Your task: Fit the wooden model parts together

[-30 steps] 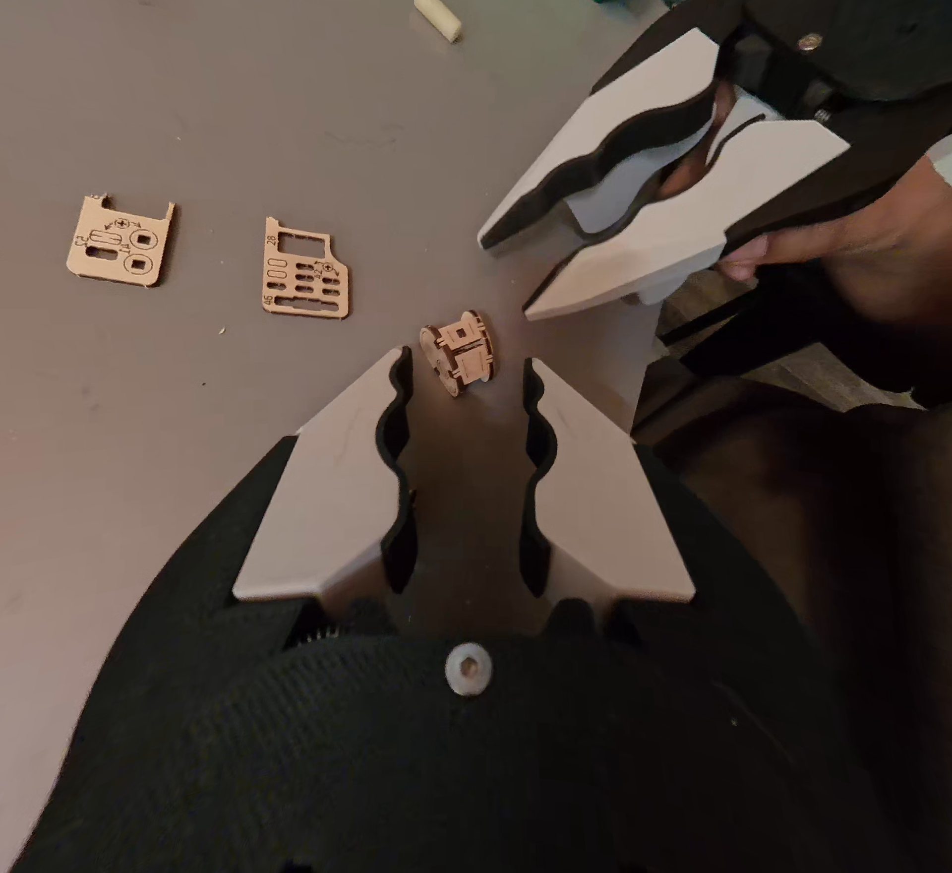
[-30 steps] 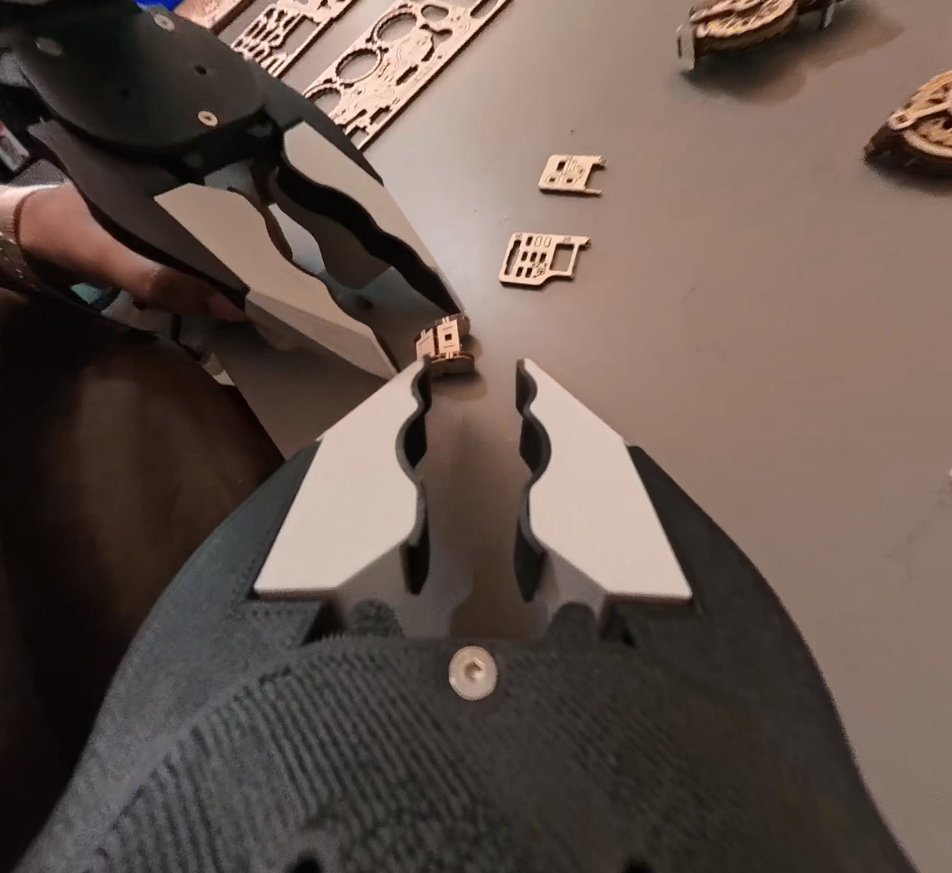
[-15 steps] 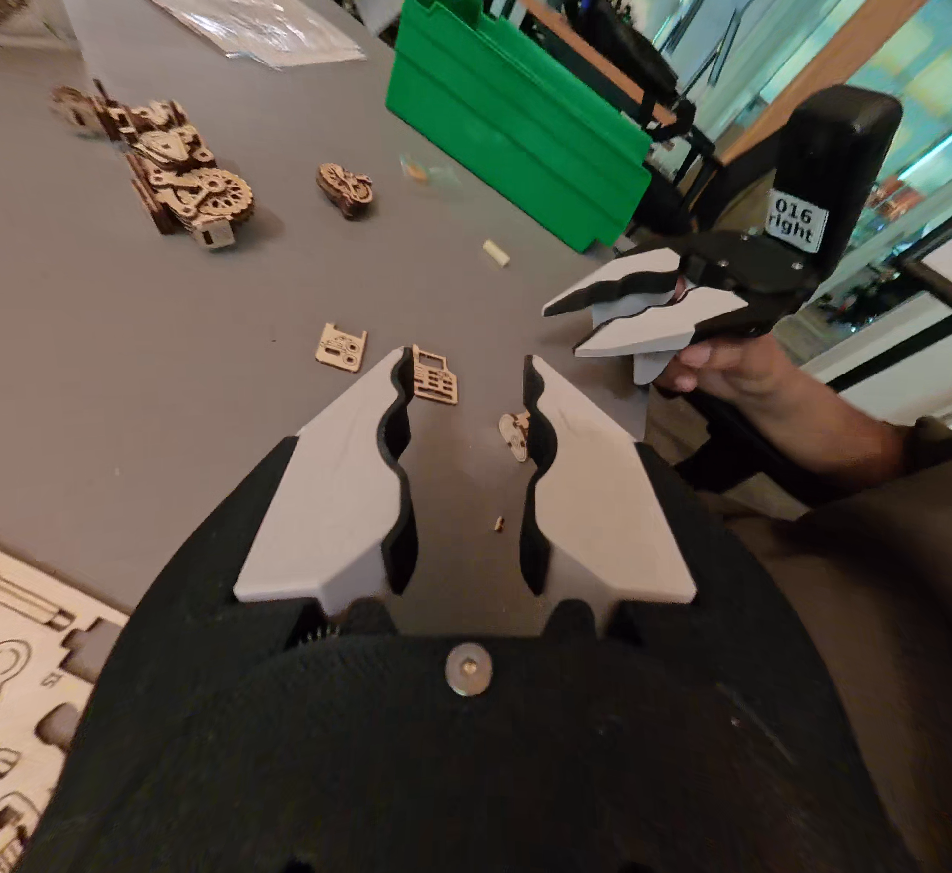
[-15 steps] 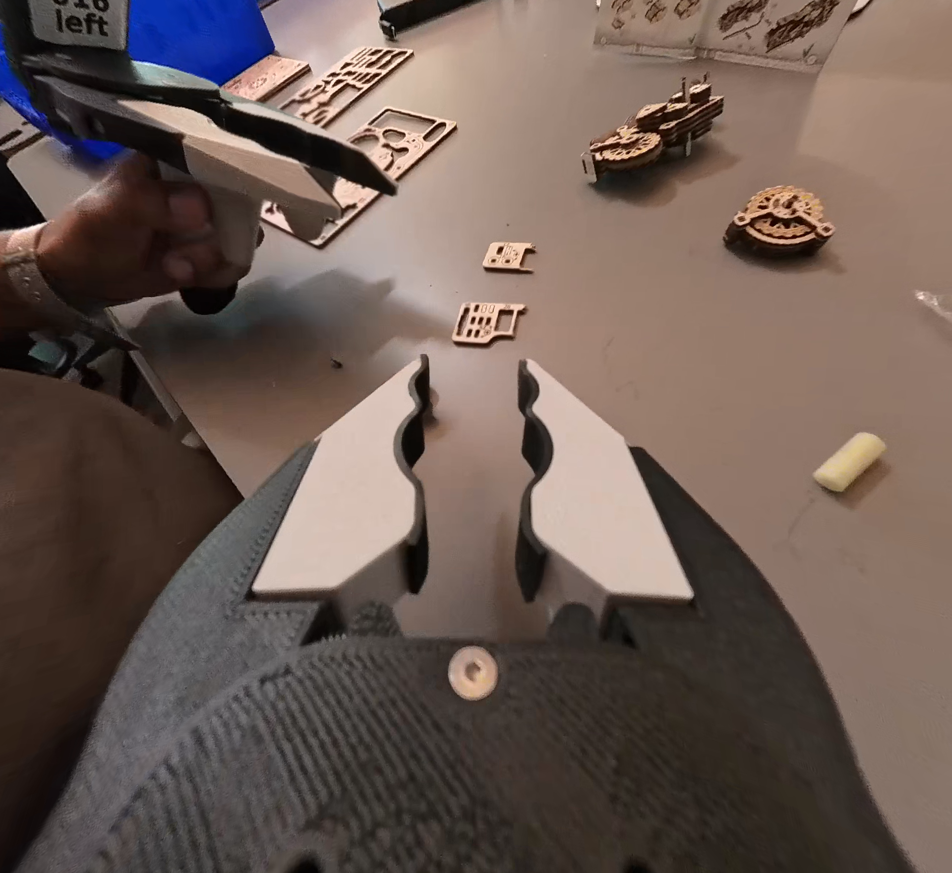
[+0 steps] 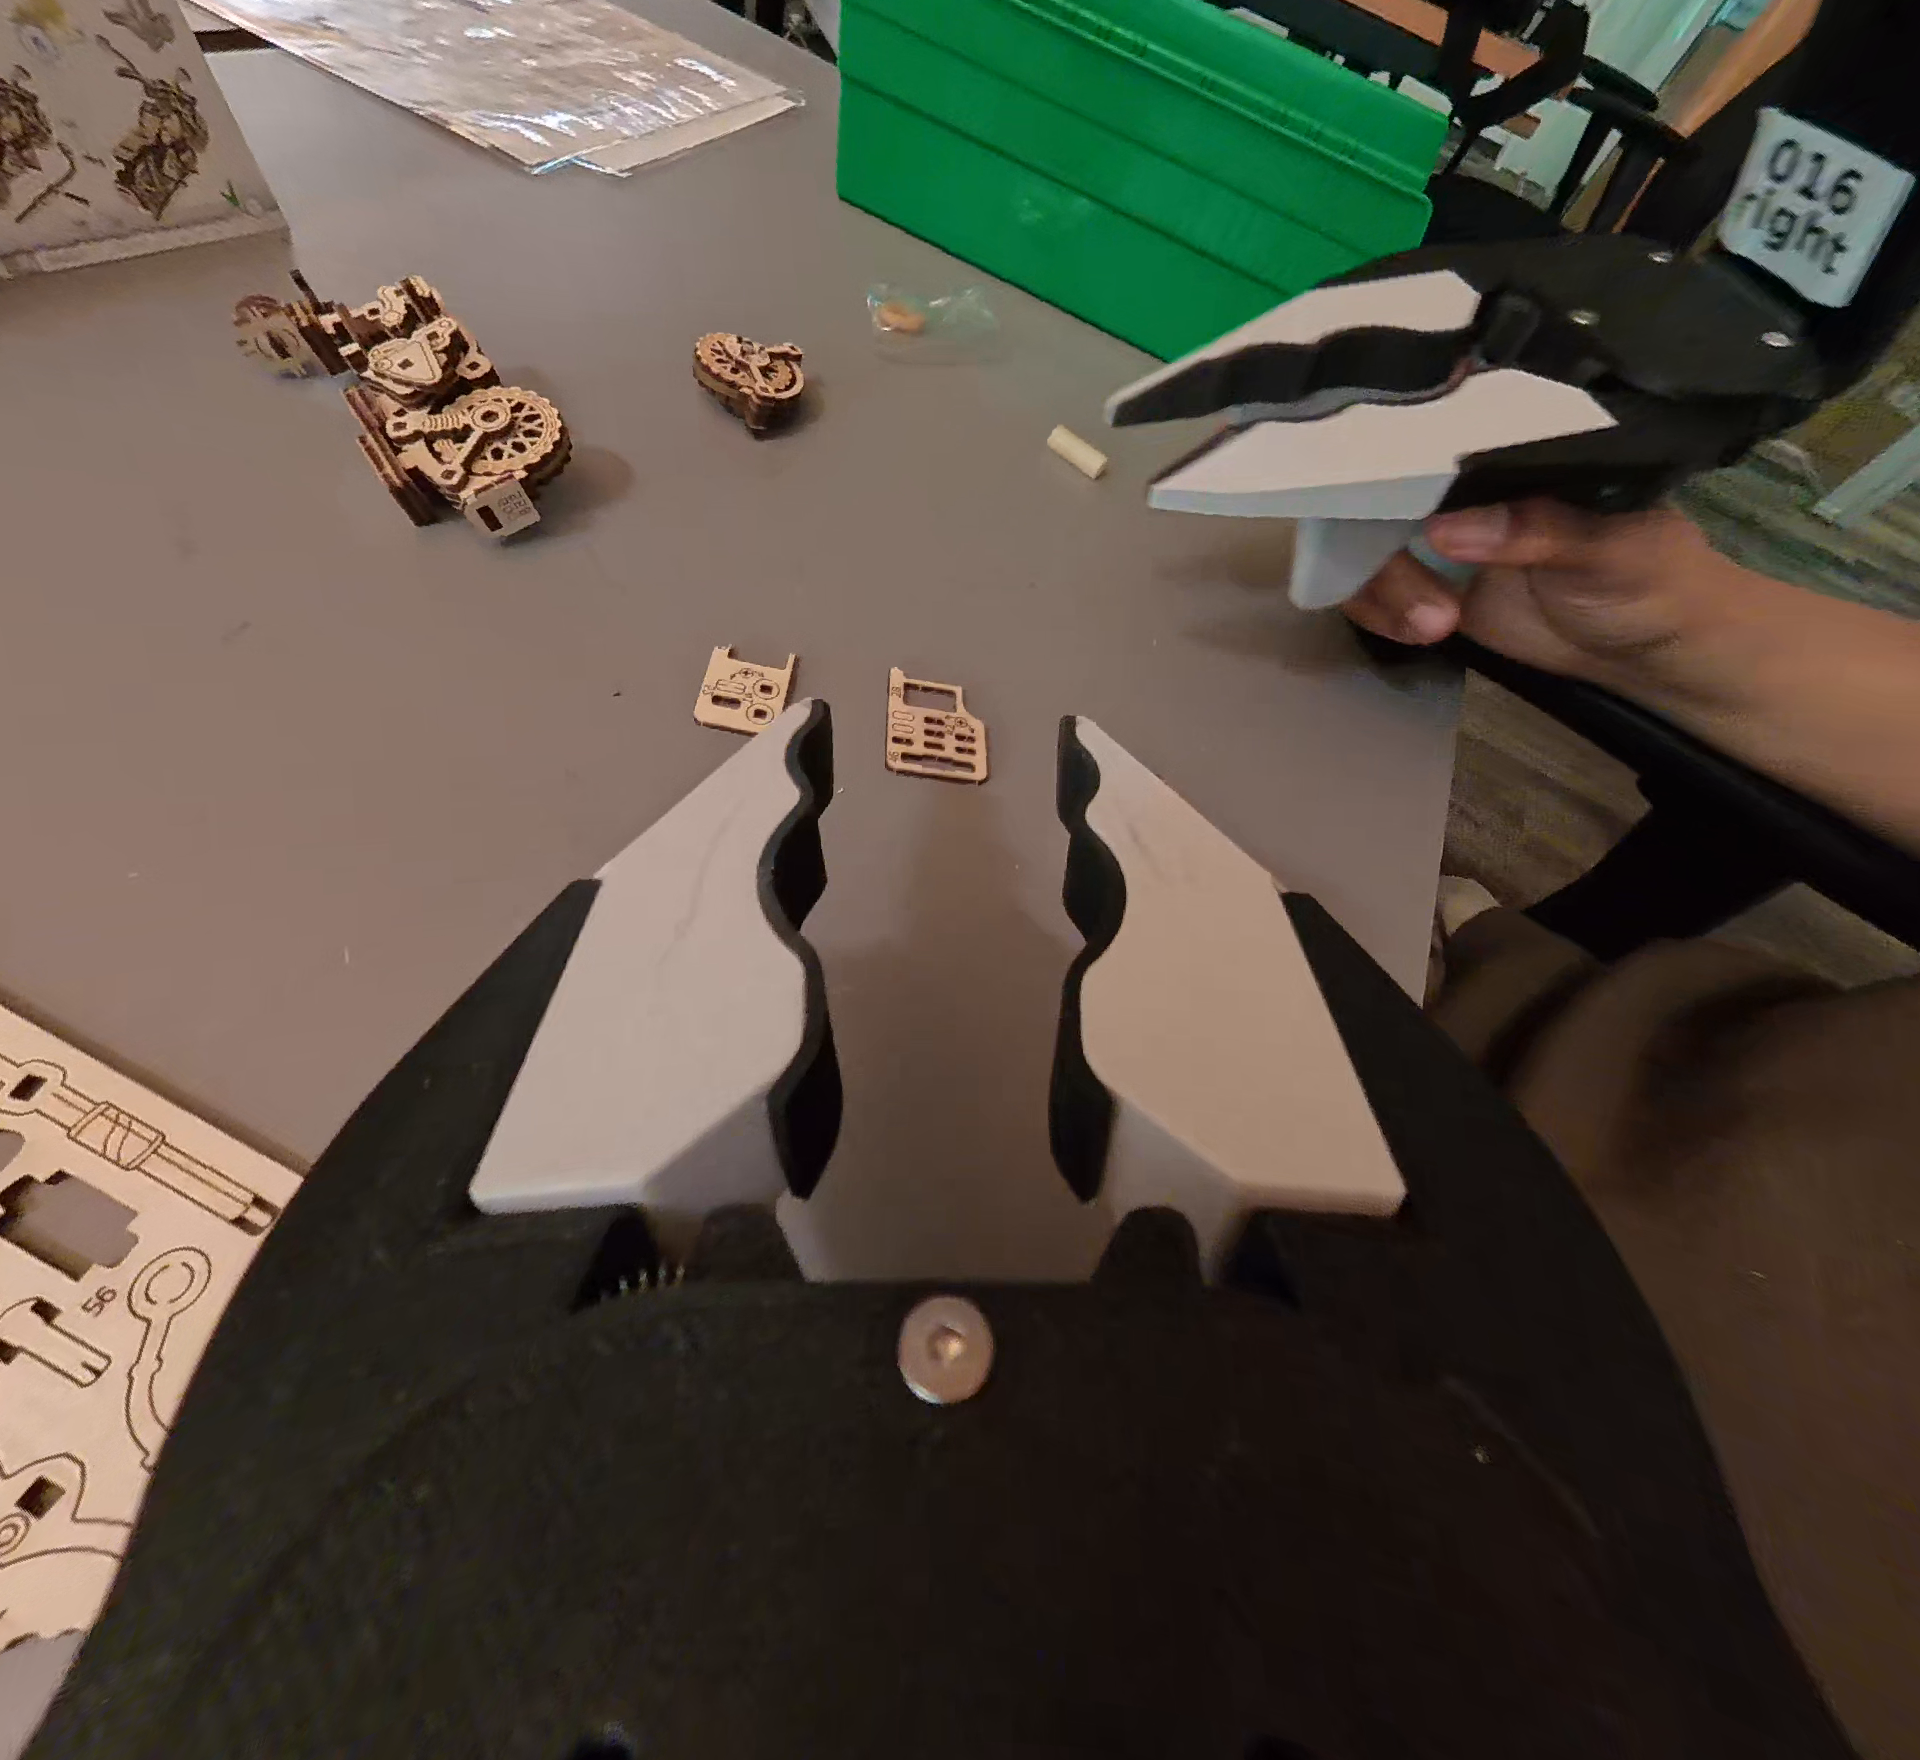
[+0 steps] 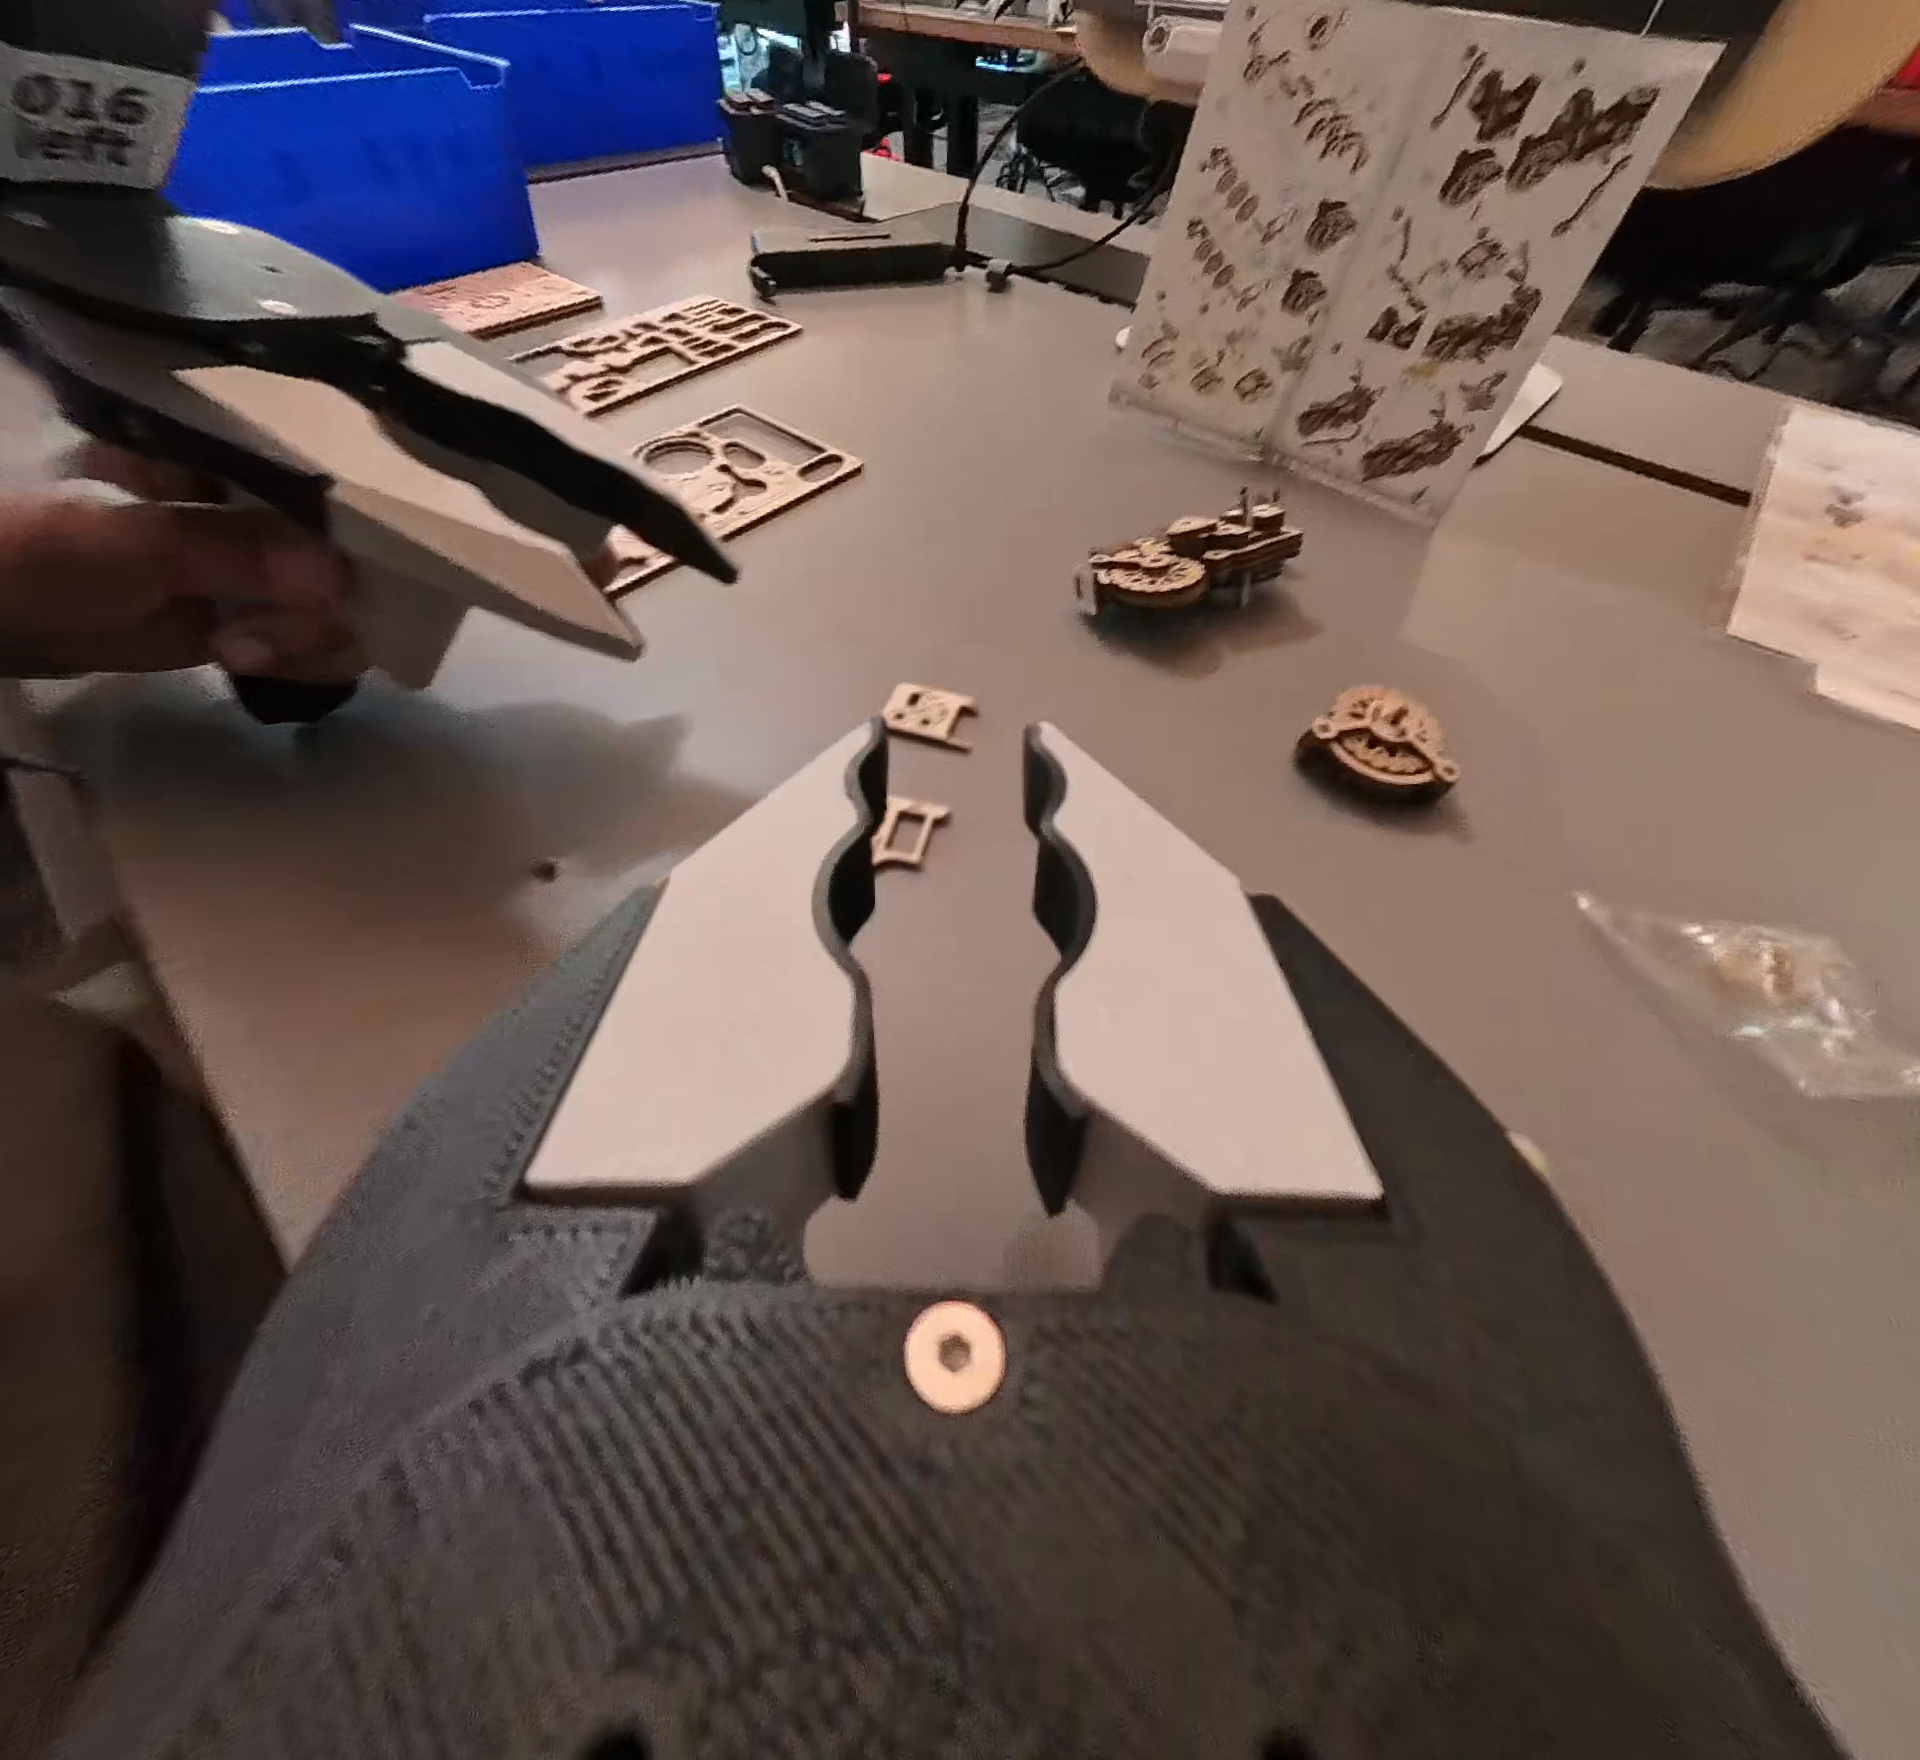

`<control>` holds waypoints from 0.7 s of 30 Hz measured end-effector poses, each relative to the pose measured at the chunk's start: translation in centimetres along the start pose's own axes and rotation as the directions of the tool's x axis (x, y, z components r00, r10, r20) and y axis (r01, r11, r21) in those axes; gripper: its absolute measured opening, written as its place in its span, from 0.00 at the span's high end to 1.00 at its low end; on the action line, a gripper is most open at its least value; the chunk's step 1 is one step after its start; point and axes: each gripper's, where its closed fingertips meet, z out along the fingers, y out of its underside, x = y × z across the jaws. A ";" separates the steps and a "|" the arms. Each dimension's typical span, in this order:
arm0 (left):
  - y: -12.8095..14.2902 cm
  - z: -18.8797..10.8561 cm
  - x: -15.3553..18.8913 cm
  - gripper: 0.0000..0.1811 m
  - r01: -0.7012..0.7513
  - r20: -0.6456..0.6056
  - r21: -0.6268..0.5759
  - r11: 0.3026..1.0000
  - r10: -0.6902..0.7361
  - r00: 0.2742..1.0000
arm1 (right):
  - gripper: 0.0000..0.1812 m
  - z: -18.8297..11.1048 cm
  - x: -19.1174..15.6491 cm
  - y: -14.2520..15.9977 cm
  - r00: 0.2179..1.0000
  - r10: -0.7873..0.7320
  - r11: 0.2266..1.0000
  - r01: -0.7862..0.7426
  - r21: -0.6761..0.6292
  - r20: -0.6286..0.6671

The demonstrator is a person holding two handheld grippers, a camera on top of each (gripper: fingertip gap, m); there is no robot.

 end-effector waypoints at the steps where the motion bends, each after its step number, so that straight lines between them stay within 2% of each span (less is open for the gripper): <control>1: 0.0 0.0 0.1 0.77 -0.003 -0.004 -0.001 1.000 0.003 1.000 | 0.83 0.6 0.2 -0.1 1.000 0.009 1.000 -0.009 0.008 0.016; 3: 0.1 0.1 0.1 0.77 -0.009 -0.007 -0.007 1.000 0.009 1.000 | 0.79 2.0 0.4 -0.5 0.998 0.006 1.000 -0.008 0.031 0.060; 7: 0.3 0.1 -0.3 0.77 -0.030 0.016 -0.026 0.999 0.031 0.999 | 0.82 4.9 0.9 0.0 0.990 -0.046 0.998 0.052 -0.044 0.135; 10: 1.2 0.0 -0.6 0.75 -0.073 0.012 -0.092 0.993 0.074 0.997 | 0.80 5.1 -0.3 0.9 0.979 -0.024 0.993 0.047 -0.107 0.200; 14: 1.0 0.1 -1.7 0.79 -0.032 0.029 -0.090 0.995 0.035 0.999 | 0.82 4.0 -0.2 0.7 0.985 -0.109 0.991 0.119 -0.067 0.137; 18: 0.9 0.2 -2.3 0.79 0.044 0.006 -0.095 0.994 -0.043 0.999 | 0.81 4.9 0.7 -0.1 0.987 -0.136 0.989 0.140 -0.043 0.082; 21: 0.2 0.2 -3.2 0.79 0.013 0.040 -0.074 0.997 -0.010 0.999 | 0.81 5.7 0.7 -1.2 0.988 -0.133 0.991 0.135 -0.015 0.079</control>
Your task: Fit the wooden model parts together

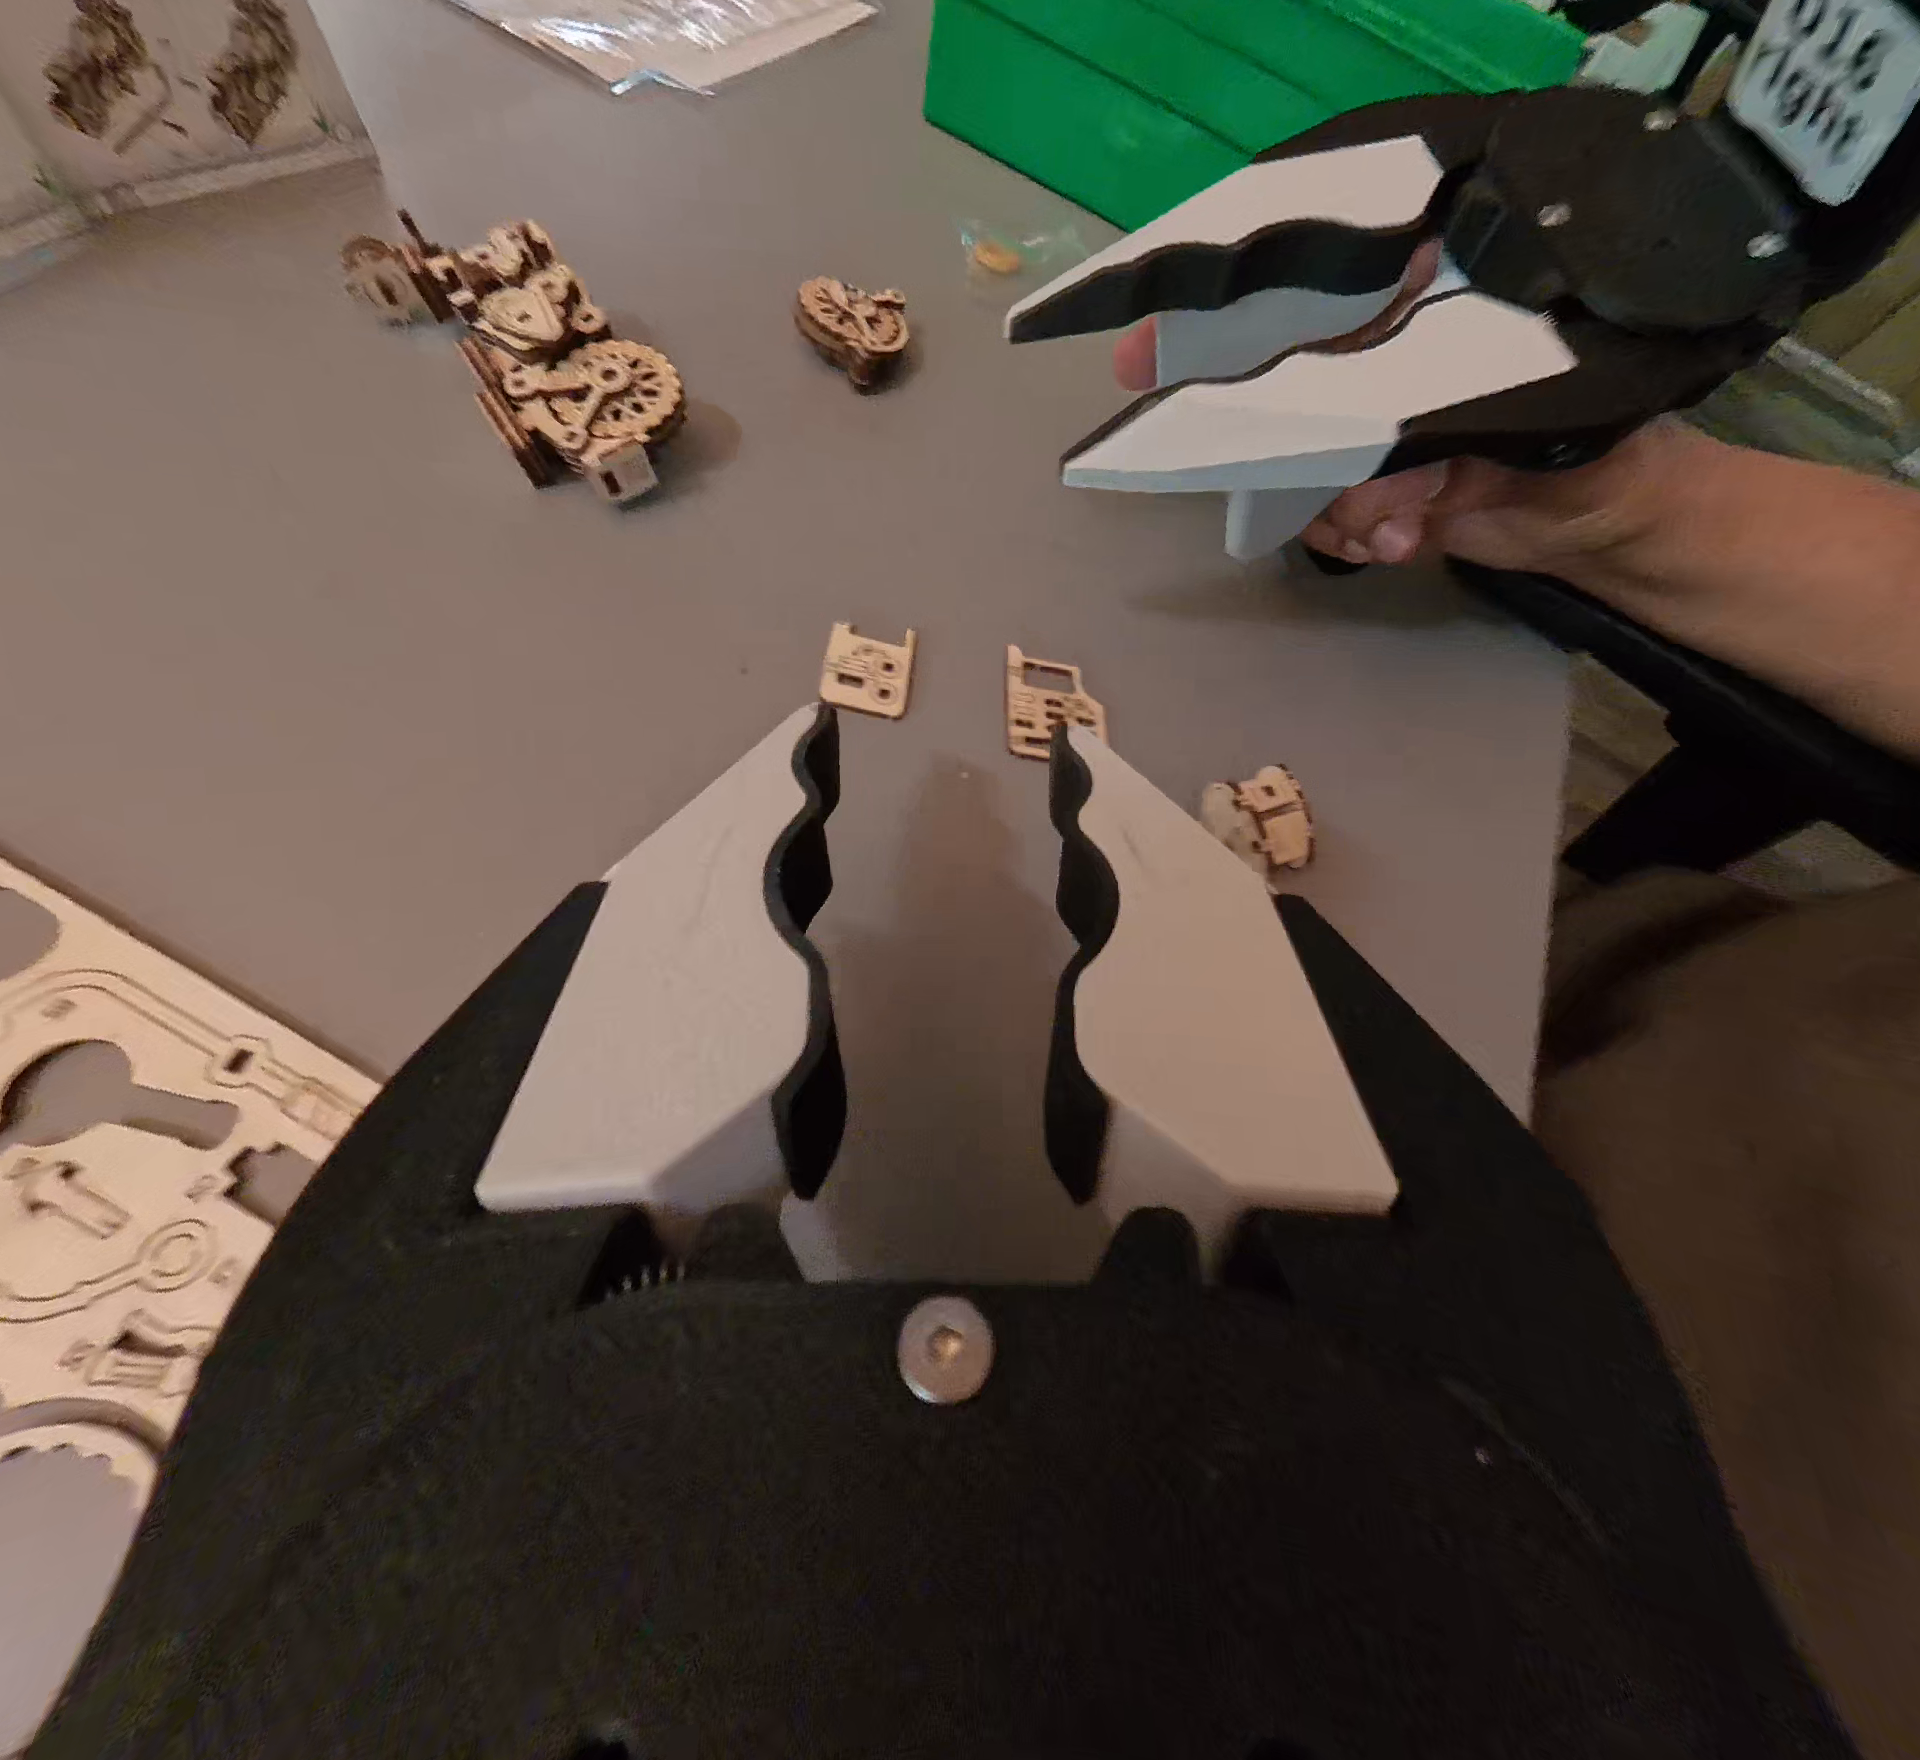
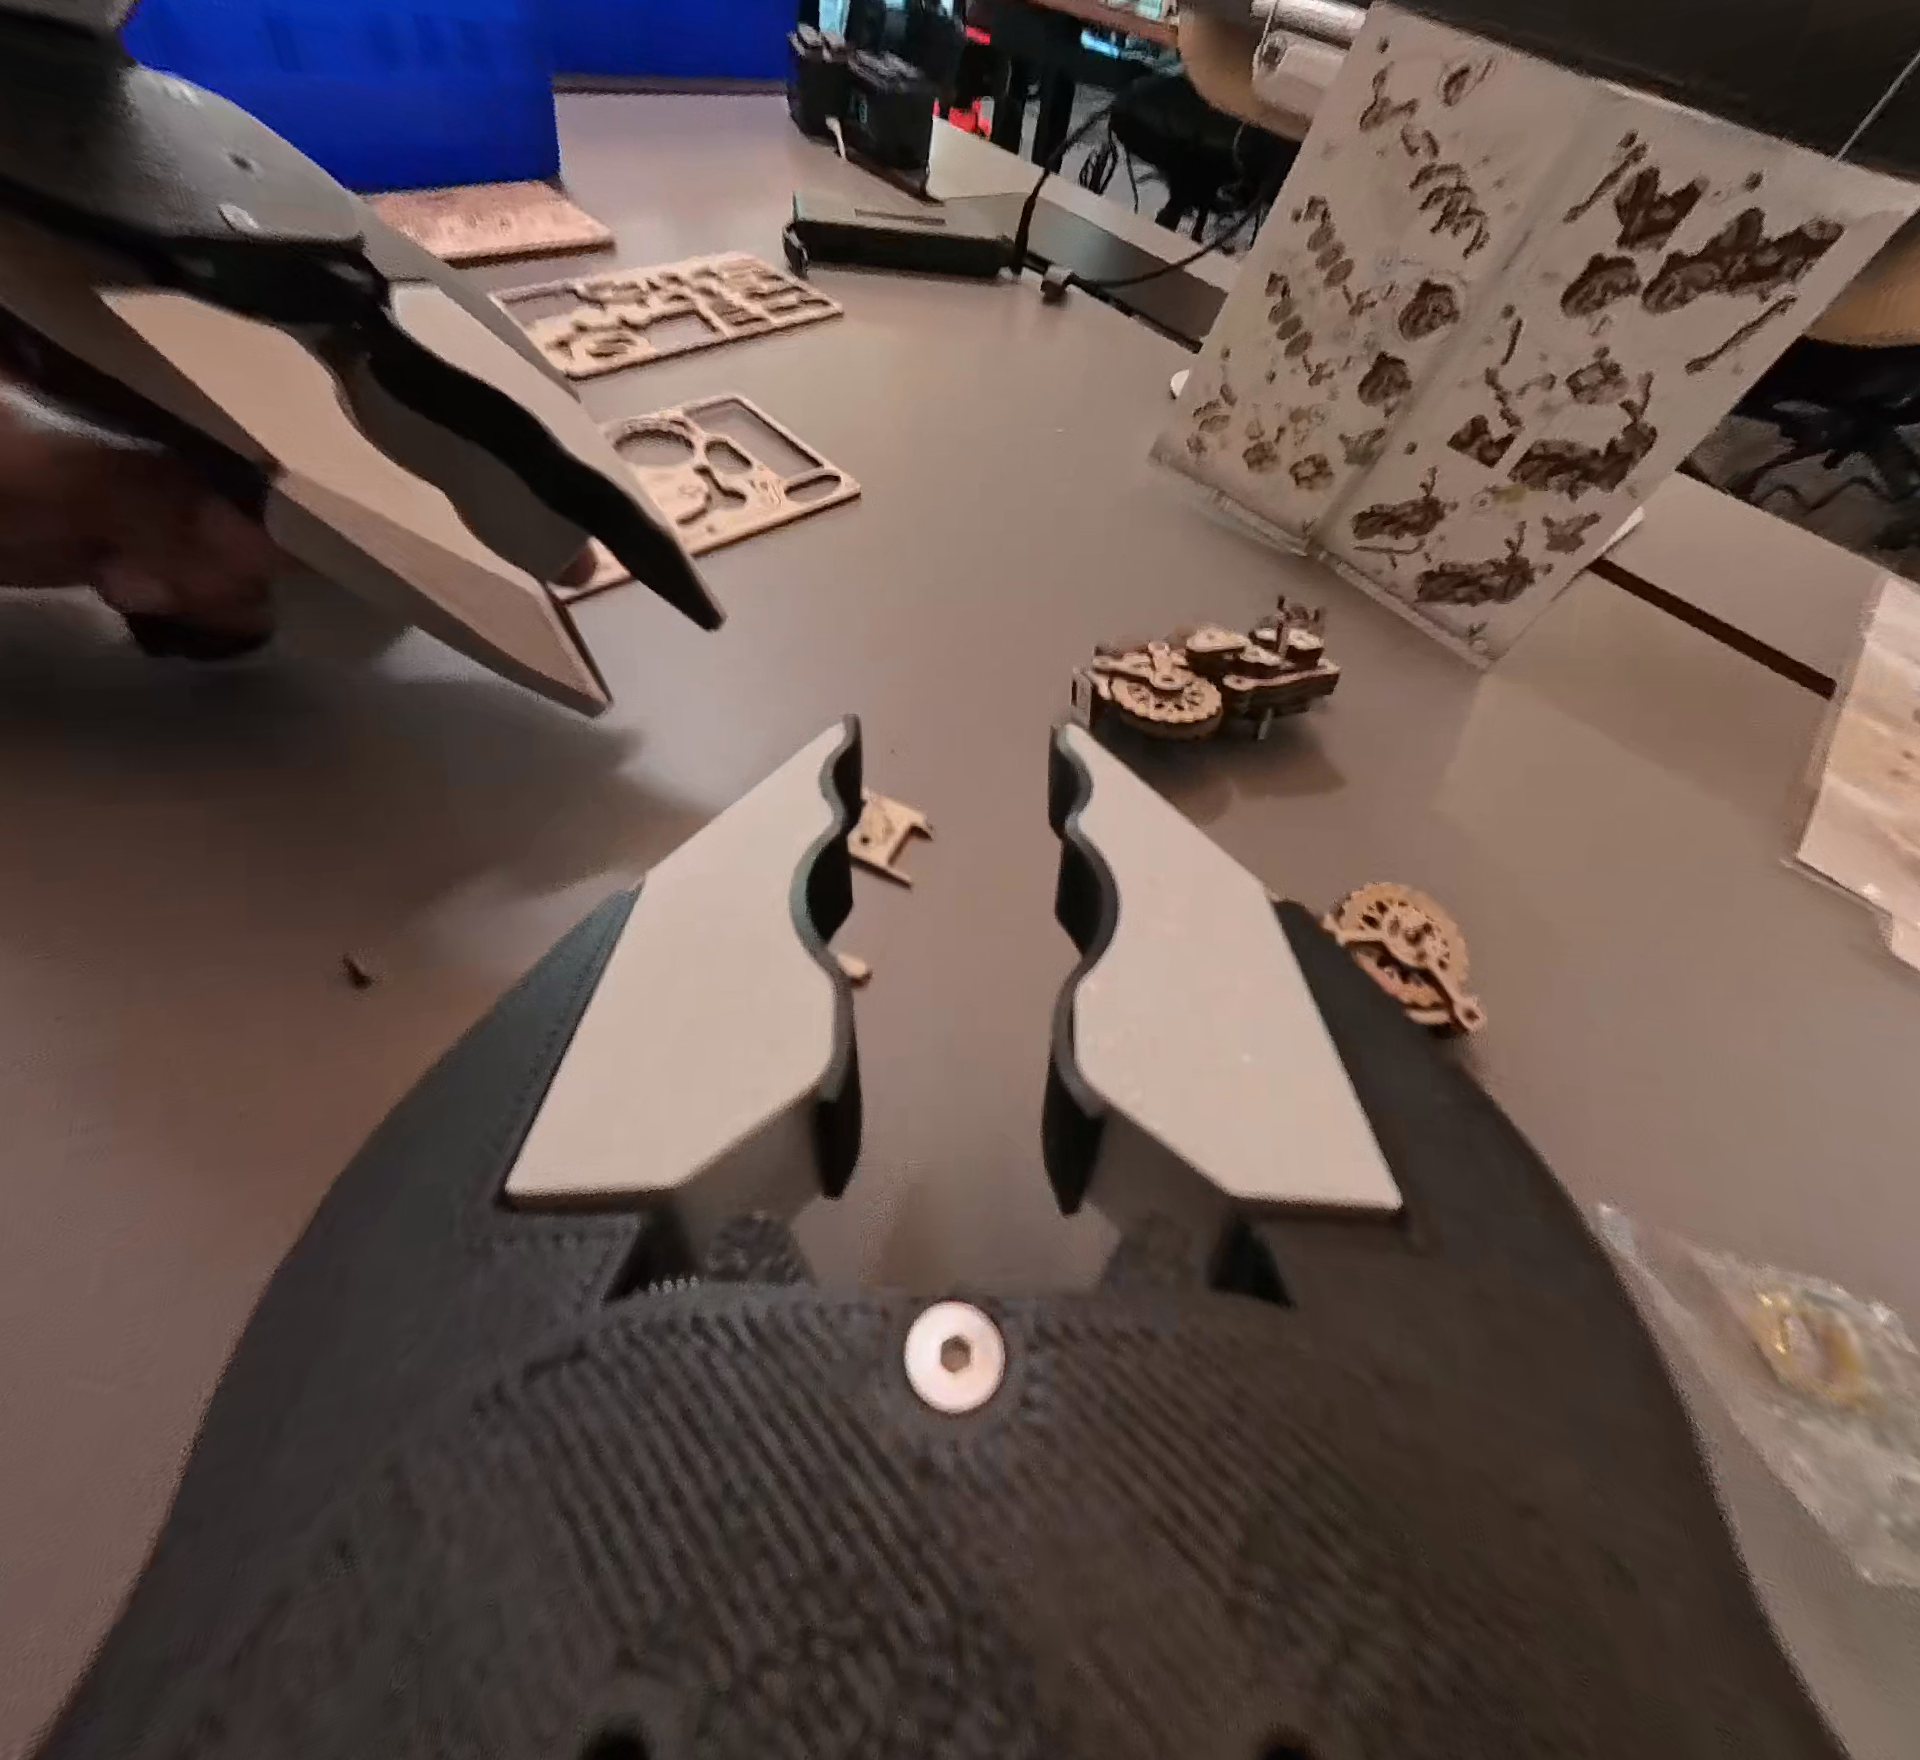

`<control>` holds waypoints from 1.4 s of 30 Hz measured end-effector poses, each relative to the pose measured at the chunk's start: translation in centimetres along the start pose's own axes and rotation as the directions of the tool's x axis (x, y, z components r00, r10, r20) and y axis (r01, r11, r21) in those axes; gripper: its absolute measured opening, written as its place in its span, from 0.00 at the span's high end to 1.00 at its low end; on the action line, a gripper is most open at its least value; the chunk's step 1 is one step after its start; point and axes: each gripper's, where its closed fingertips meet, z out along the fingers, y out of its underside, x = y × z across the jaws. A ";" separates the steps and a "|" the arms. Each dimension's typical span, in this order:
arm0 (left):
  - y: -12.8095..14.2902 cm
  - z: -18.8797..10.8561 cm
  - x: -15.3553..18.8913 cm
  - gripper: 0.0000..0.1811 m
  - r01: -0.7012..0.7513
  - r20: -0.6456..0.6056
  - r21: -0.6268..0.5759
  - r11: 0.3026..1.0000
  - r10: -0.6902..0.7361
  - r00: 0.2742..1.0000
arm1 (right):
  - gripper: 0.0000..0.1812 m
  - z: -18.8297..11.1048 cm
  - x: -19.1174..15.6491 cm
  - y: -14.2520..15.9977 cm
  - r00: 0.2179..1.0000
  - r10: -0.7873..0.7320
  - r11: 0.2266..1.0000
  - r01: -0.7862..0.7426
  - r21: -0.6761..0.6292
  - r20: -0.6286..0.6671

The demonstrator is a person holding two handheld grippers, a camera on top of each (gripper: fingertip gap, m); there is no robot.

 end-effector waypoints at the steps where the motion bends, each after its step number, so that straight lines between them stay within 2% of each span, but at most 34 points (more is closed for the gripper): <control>1: 0.0 0.0 -0.5 0.79 -0.022 0.027 -0.005 1.000 0.022 0.999 | 0.81 0.1 -0.2 -0.4 1.000 0.020 1.000 -0.020 0.014 0.015; 4: 0.3 -0.7 -1.0 0.79 -0.044 0.069 -0.003 0.999 0.044 0.997 | 0.80 0.1 -0.8 -0.7 0.998 0.049 0.998 -0.051 0.040 0.041; 7: 0.0 -1.2 -0.5 0.83 -0.019 0.058 0.031 0.999 0.017 0.998 | 0.80 0.5 -0.8 0.0 0.999 0.008 1.000 -0.009 0.020 0.031; 12: 0.4 -0.6 0.1 0.83 -0.087 0.060 -0.006 0.996 0.087 0.994 | 0.80 0.6 -0.9 0.5 0.999 -0.017 1.000 0.017 -0.004 0.037; 19: 0.7 0.2 0.7 0.85 -0.080 0.017 -0.029 0.996 0.080 0.997 | 0.80 0.6 -1.1 0.7 0.995 0.005 1.000 -0.003 -0.019 0.096; 22: 0.7 0.3 0.7 0.86 -0.062 0.007 -0.028 0.998 0.062 0.998 | 0.82 0.1 -1.0 0.9 0.992 0.024 1.000 -0.022 -0.020 0.123; 27: 0.8 0.3 -0.4 0.80 -0.016 0.014 -0.042 0.999 0.017 1.000 | 0.83 -0.1 -0.2 1.3 0.991 0.016 0.999 -0.012 -0.030 0.132; 38: 1.0 0.5 -1.0 0.77 0.122 -0.051 -0.065 0.990 -0.125 0.991 | 0.83 0.0 -0.9 1.4 0.988 0.002 0.999 0.004 -0.037 0.152; 42: 1.3 0.7 -0.7 0.76 0.147 -0.075 -0.084 0.986 -0.154 0.985 | 0.84 -0.1 -0.4 1.2 0.988 0.048 0.999 -0.044 -0.029 0.147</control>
